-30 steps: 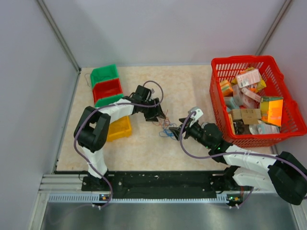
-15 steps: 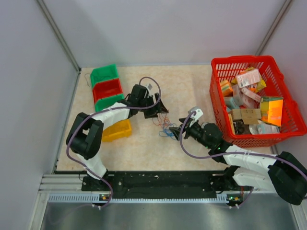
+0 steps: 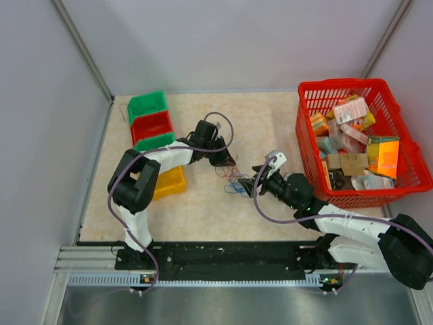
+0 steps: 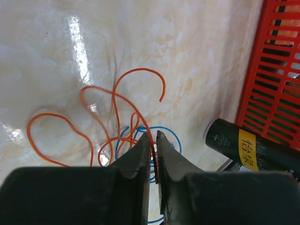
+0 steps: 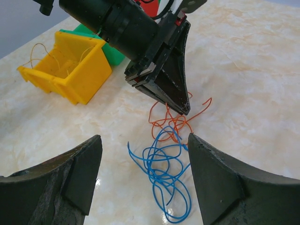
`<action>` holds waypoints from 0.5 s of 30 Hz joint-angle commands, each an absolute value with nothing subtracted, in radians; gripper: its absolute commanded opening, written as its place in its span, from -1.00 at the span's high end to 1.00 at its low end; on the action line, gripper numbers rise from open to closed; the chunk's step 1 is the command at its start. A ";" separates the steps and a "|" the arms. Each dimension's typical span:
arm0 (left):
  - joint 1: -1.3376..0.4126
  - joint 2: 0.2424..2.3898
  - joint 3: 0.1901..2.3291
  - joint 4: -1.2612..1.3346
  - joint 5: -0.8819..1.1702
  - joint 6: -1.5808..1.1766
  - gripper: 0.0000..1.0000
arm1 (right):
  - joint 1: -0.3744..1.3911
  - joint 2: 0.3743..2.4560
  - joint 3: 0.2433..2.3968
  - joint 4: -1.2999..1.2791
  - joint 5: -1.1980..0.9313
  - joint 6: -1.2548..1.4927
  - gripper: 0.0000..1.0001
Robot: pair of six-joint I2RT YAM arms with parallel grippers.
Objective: Untangle the cables
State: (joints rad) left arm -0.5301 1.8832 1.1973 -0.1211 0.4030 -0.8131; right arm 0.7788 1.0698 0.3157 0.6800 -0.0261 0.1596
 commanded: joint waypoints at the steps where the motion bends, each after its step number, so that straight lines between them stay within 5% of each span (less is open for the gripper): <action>1: -0.532 1.849 1.272 -0.139 0.390 -0.781 0.97 | 0.785 1.084 0.370 0.680 -0.017 0.158 -0.46; 15: -0.531 1.438 1.209 -0.259 0.305 -0.674 1.00 | 0.787 1.247 0.491 0.588 -0.055 0.213 -0.26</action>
State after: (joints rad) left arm -0.5301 1.5517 1.2270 -0.2329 0.3424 -0.7170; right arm 0.7788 1.2335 0.4438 0.5877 -0.0357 0.1902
